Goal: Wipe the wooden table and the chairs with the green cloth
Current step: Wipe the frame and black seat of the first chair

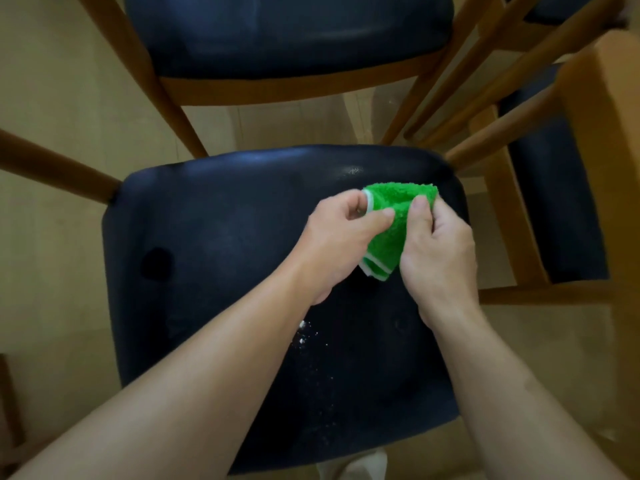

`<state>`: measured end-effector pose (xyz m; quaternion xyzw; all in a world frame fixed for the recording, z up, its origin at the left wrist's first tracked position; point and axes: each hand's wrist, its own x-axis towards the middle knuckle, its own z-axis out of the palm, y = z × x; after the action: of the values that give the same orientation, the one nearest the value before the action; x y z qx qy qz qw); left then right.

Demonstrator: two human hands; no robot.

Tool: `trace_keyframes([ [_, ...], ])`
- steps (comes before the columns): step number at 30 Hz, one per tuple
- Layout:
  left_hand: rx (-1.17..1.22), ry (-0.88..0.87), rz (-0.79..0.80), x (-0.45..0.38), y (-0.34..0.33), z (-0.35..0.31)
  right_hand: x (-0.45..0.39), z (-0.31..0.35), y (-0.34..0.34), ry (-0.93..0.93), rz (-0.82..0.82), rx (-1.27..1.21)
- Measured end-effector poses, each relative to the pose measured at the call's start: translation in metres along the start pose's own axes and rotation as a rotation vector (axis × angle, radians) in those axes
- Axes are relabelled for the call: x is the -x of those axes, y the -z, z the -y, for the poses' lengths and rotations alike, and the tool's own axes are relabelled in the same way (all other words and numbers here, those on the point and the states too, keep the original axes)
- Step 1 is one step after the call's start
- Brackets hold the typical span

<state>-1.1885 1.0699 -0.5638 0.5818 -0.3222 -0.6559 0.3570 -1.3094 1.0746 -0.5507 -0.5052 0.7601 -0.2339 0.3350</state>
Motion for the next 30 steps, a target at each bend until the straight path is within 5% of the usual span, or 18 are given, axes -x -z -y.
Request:
trace_keyframes([
  [7, -0.182, 0.26, -0.34, -0.004, 0.061, 0.022, 0.0, 0.019, -0.076, -0.048, 0.383, 0.326],
  [12, -0.302, 0.293, -0.44, -0.007, 0.094, 0.032, -0.01, 0.021, -0.099, -0.055, 0.384, 0.528],
  [14, -0.562, 0.211, -0.455, -0.004, 0.104, 0.029, -0.021, 0.02, -0.101, -0.073, 0.387, 0.522],
  [17, -1.023, 0.099, -0.42, 0.005, 0.116, 0.026, -0.042, 0.021, -0.108, -0.123, 0.349, 0.52],
  [21, -1.395, 0.363, -0.169, 0.011, 0.13, 0.024, -0.042, 0.017, -0.126, -0.079, 0.223, 0.592],
  [30, -1.606, 0.552, 0.02, -0.017, 0.124, 0.022, 0.055, -0.013, -0.158, 0.414, 0.362, 0.784],
])
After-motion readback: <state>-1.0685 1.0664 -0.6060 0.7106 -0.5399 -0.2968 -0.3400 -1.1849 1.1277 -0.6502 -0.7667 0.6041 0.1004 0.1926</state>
